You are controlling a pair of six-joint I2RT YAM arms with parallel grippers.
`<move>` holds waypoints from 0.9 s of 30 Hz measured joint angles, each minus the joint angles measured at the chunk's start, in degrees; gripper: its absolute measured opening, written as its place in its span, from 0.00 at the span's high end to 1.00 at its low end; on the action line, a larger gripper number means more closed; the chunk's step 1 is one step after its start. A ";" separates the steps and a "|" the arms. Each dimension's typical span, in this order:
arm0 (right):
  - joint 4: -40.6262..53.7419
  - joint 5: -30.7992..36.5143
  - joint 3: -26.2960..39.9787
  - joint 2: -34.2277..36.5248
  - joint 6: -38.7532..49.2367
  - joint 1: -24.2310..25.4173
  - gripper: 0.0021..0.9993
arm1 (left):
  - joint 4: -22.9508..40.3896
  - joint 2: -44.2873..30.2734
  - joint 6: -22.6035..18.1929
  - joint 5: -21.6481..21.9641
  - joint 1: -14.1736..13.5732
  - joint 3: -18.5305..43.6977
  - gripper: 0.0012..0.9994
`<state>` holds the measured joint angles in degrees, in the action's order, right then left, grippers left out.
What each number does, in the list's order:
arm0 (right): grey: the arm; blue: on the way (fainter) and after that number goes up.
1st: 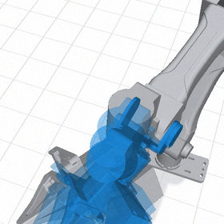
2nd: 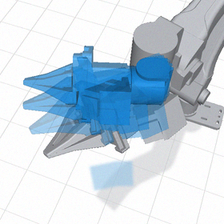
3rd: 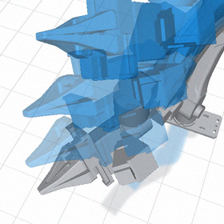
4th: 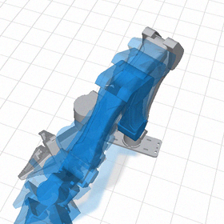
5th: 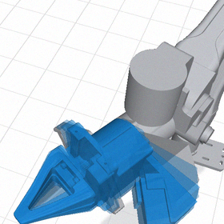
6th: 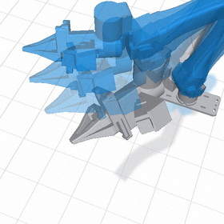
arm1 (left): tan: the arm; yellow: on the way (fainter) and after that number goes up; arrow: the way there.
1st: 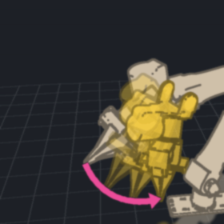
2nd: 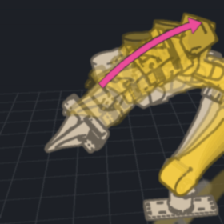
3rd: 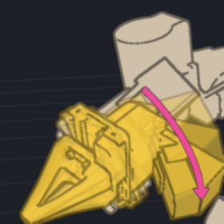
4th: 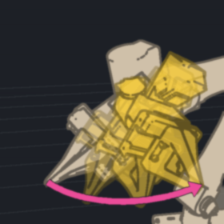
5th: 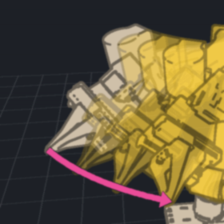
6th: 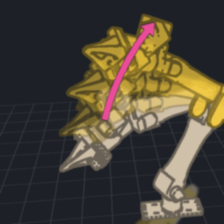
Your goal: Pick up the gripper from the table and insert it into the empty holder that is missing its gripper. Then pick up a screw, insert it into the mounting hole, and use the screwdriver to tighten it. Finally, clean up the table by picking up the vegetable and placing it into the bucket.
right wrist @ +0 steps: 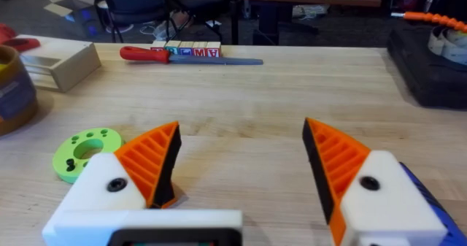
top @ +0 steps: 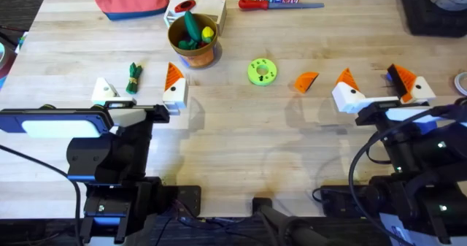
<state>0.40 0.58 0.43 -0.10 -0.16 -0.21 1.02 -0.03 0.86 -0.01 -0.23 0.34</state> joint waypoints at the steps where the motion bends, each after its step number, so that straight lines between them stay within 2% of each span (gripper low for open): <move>1: 0.00 0.00 0.00 0.00 0.00 0.00 0.01 | 0.00 0.00 0.00 0.00 0.00 0.00 0.01; 12: -0.09 0.70 0.00 0.00 0.22 0.02 0.01 | 0.11 -0.02 0.11 0.24 0.00 0.04 0.01; 16: 5.50 0.83 2.50 0.23 -0.68 0.02 0.01 | 7.03 -0.27 0.34 1.17 0.00 3.24 0.01; 18: 12.00 0.88 6.18 1.34 -0.93 0.02 0.01 | 10.82 -1.72 0.44 2.22 0.00 7.58 0.01; 21: 20.09 0.90 13.81 5.25 -0.85 0.02 0.01 | 15.91 -6.79 0.47 3.34 0.00 17.54 0.01; 24: 28.01 0.90 24.18 11.50 -0.66 0.02 0.01 | 22.79 -14.45 0.49 4.74 0.00 28.85 0.01; 27: 36.50 0.90 36.10 19.78 -0.68 0.02 0.01 | 32.20 -25.12 0.45 6.70 0.00 40.41 0.01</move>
<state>36.91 1.48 36.53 19.69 -0.84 -0.19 33.21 -25.16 1.31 6.69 -0.23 40.75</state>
